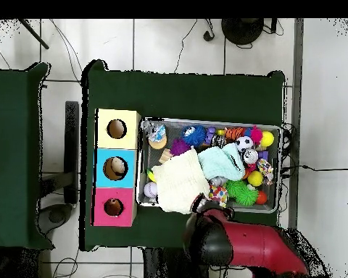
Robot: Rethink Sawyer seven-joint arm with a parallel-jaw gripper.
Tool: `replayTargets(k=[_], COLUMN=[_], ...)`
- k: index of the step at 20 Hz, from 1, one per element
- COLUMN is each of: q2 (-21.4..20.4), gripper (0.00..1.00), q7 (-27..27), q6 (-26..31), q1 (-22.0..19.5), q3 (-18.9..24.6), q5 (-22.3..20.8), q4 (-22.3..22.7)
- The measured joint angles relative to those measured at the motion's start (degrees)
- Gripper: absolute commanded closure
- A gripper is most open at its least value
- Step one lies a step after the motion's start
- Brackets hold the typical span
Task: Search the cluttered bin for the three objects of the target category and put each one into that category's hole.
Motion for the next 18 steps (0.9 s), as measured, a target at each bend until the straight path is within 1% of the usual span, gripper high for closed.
replayTargets(k=[2,3,6,9,11,13,14,16,17,18], q2=[0.62,1.45,2.77,4.94,5.81,7.46,9.16,10.60,12.35,13.25], gripper=[0.00,0.00,0.00,0.00,0.00,0.00,0.00,0.00,0.00,0.00], q7=[0.00,0.00,0.00,0.00,0.00,0.00,0.00,0.00,0.00,0.00], q6=[-0.06,-0.28,-1.00,-3.14,-4.30,-6.56,-8.98,-11.11,-13.67,-14.99], q1=[1.39,3.05,5.43,8.91,10.07,12.03,13.78,15.06,16.30,16.79], q3=[-0.23,-0.54,-1.22,-3.32,-4.27,-5.98,-7.69,-8.99,-10.37,-10.99], q5=[-0.03,-0.02,0.00,0.00,0.00,0.01,0.04,0.11,0.19,0.27], q4=[-0.05,-0.18,-0.54,-1.11,-1.28,-1.56,-1.71,-1.79,-1.83,-1.84])
